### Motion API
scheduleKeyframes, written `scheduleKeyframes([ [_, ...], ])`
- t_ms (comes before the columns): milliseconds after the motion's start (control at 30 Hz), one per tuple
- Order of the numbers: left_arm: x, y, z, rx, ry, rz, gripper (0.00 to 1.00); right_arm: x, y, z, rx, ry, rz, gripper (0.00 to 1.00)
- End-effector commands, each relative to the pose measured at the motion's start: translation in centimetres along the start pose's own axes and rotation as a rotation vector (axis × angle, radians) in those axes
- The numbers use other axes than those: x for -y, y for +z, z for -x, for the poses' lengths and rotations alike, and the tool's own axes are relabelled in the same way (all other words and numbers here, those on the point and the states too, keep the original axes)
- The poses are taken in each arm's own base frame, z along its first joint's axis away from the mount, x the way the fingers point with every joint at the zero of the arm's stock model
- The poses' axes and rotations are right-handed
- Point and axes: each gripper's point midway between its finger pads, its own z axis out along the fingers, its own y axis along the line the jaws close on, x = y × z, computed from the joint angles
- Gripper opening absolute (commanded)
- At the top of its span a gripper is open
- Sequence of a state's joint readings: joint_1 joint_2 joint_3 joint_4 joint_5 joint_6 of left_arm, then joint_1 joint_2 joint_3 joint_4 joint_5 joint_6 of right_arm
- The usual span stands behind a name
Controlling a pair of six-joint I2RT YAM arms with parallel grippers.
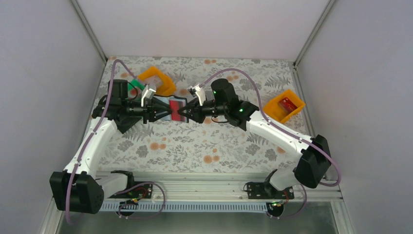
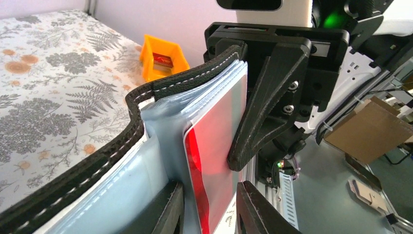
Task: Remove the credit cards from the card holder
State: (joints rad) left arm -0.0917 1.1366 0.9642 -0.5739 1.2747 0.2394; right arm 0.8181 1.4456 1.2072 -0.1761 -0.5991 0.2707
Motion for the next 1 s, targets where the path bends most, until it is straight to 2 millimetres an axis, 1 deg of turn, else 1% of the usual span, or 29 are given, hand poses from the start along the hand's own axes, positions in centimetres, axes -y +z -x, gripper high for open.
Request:
scheduleKeyframes([
  [0, 3.8, 0.4, 0.6, 0.015, 0.097, -0.168, 0.27, -3.7, 0.0, 2.2, 0.071, -0.116, 0.152, 0.04],
  [67, 4.5, 0.7, 0.7, 0.01, 0.11, -0.199, 0.26, -2.8, 0.4, 2.6, 0.079, -0.096, 0.11, 0.04],
  [100, 5.0, 0.6, 0.8, 0.014, 0.112, -0.224, 0.22, -2.3, 0.7, 2.8, 0.084, -0.088, 0.088, 0.04],
  [133, 5.4, 0.6, 0.9, 0.021, 0.114, -0.247, 0.17, -2.0, 0.9, 3.0, 0.087, -0.084, 0.08, 0.04],
  [167, 5.8, 0.5, 1.1, 0.027, 0.119, -0.262, 0.09, -1.9, 1.1, 3.1, 0.091, -0.083, 0.082, 0.04],
  [200, 6.1, 0.4, 1.3, 0.031, 0.123, -0.274, 0.03, -1.9, 1.3, 3.2, 0.092, -0.083, 0.087, 0.04],
  [300, 7.2, -0.1, 1.6, 0.052, 0.154, -0.308, 0.02, -1.9, 1.4, 3.1, 0.088, -0.089, 0.095, 0.05],
  [333, 7.3, -0.4, 1.7, 0.058, 0.158, -0.306, 0.03, -1.9, 1.3, 2.9, 0.086, -0.09, 0.092, 0.08],
  [400, 6.7, -0.5, 1.7, 0.054, 0.137, -0.275, 0.02, -2.0, 0.7, 2.7, 0.092, -0.101, 0.082, 0.14],
  [467, 5.3, -0.4, 1.3, 0.038, 0.103, -0.221, 0.02, -1.8, 0.1, 2.3, 0.099, -0.104, 0.068, 0.19],
  [533, 4.2, -0.3, 0.6, 0.026, 0.083, -0.182, 0.02, -1.2, -0.4, 1.6, 0.094, -0.091, 0.05, 0.21],
  [633, 2.8, -0.1, 0.2, 0.011, 0.05, -0.129, 0.02, -0.3, -1.1, 0.6, 0.086, -0.072, 0.031, 0.21],
  [700, 2.4, -0.1, 0.1, 0.009, 0.04, -0.111, 0.02, -0.2, -1.7, 0.3, 0.089, -0.064, 0.026, 0.21],
  [833, 1.8, 0.0, -0.1, 0.005, 0.026, -0.099, 0.02, -0.7, -3.0, -0.3, 0.087, -0.076, 0.05, 0.28],
  [900, 1.7, 0.0, -0.1, 0.004, 0.024, -0.098, 0.02, -0.7, -3.2, -0.5, 0.081, -0.078, 0.054, 0.28],
  [967, 1.6, 0.0, -0.1, 0.002, 0.023, -0.096, 0.02, -0.4, -3.4, -0.7, 0.076, -0.071, 0.045, 0.27],
])
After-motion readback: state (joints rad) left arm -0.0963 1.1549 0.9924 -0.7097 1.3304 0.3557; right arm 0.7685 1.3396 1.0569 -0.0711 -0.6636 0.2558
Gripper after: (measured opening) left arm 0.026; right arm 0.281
